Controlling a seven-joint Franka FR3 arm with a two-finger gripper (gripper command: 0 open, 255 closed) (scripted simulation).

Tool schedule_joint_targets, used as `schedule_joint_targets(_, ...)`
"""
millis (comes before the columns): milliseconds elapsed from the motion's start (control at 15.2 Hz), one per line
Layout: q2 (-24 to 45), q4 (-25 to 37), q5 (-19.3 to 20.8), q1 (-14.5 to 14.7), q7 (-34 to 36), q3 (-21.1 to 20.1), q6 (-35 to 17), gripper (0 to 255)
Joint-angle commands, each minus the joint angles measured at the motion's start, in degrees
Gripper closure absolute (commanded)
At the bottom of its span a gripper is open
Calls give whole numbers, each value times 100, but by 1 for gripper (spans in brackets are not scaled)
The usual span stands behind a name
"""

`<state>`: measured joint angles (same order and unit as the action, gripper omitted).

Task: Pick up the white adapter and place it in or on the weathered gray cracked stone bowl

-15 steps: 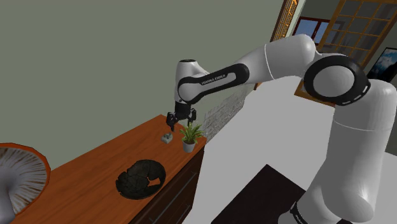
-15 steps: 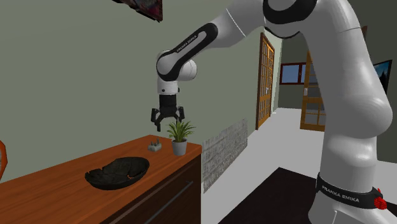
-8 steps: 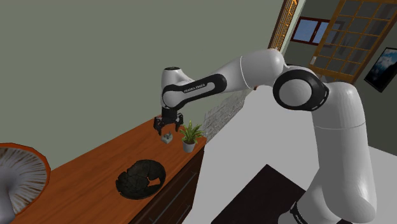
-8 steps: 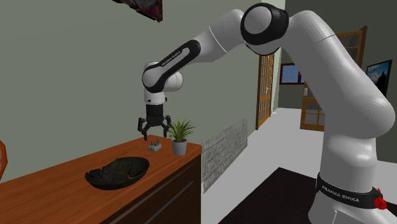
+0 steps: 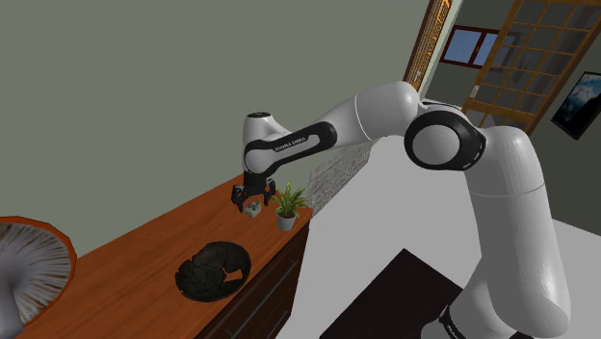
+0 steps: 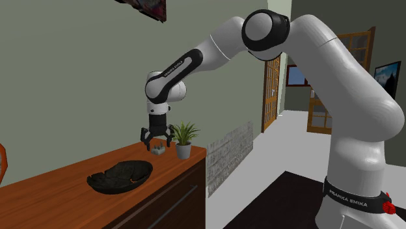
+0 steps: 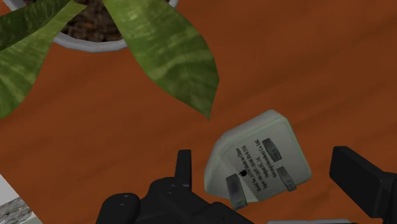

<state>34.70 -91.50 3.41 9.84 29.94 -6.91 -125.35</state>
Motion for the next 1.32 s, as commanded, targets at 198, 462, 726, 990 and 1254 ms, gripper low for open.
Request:
schedule_joint_targets(198,5,-2,1,2,3,0,-9,0)
schedule_joint_targets(462,4,-3,1,2,2,0,-9,255)
schedule_joint_targets(726,-14,-31,0,-1,1,-1,-19,255)
schedule_joint_targets(990,5,-2,1,2,3,0,-9,255)
schedule_joint_targets(1254,-156,63,-19,-7,-6,-14,216,255)
